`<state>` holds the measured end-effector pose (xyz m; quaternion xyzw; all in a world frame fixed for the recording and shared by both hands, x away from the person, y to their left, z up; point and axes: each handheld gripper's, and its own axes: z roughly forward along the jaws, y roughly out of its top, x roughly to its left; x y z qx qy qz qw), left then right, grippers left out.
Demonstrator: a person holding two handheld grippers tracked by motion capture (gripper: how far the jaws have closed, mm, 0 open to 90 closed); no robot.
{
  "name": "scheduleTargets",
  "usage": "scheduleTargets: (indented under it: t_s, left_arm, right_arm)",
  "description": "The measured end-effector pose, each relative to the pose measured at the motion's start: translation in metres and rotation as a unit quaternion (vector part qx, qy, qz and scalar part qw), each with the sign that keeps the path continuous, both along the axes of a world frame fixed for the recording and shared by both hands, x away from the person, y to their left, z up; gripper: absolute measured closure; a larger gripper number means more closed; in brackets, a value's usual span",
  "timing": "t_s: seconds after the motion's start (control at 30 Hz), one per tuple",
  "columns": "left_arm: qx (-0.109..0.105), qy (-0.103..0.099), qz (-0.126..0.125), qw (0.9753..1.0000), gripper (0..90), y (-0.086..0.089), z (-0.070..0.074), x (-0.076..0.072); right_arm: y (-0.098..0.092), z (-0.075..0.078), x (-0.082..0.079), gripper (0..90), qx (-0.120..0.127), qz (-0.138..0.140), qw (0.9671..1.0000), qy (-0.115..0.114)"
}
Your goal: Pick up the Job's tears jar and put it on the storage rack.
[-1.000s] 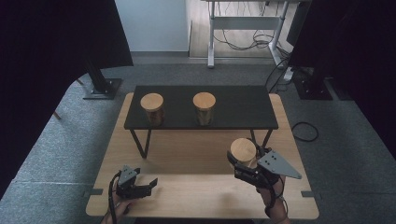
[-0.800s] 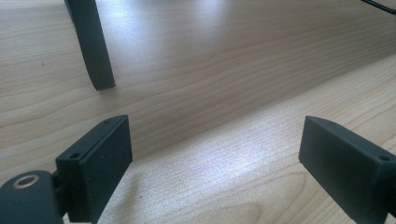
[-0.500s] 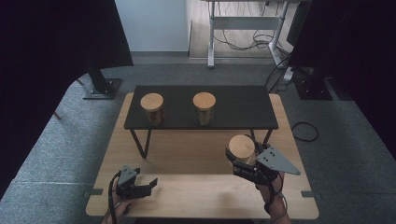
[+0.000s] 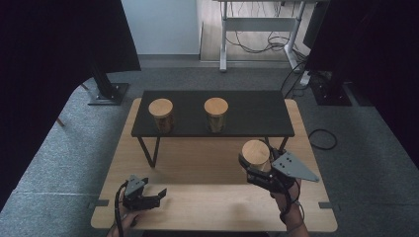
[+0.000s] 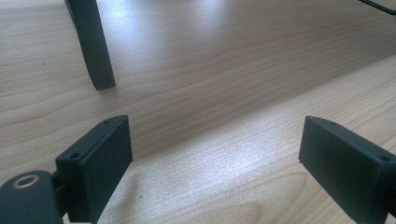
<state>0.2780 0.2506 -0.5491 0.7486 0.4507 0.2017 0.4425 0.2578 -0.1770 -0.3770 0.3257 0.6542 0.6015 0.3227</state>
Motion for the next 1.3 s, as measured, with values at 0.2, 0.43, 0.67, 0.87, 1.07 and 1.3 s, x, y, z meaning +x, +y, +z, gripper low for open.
scheduleTargets:
  t_s: [0.2,0.43,0.67,0.87,1.07,1.3]
  left_arm:
    - [0.000,0.000,0.000,1.0000,9.0,0.000,0.000,0.000]
    - [0.000,0.000,0.000,1.0000,9.0,0.000,0.000,0.000]
    - [0.000,0.000,0.000,1.0000,9.0,0.000,0.000,0.000]
    - [0.000,0.000,0.001,1.0000,9.0,0.000,0.000,0.000]
    - [0.000,0.000,0.001,1.0000,9.0,0.000,0.000,0.000]
    - [-0.001,0.001,0.001,1.0000,9.0,0.000,0.000,0.000]
  right_arm:
    - [0.000,0.002,0.003,23.2,0.001,0.001,1.0000,0.002]
    - [-0.001,0.005,0.004,23.2,0.002,0.000,1.0000,-0.001]
    - [-0.003,0.007,0.005,23.2,0.005,-0.003,1.0000,-0.001]
    - [-0.005,0.008,0.007,23.2,0.007,-0.004,1.0000,-0.002]
    - [-0.006,0.013,0.010,23.2,0.008,-0.005,0.9999,-0.004]
    - [-0.006,0.018,0.013,23.2,0.006,-0.005,0.9999,-0.007]
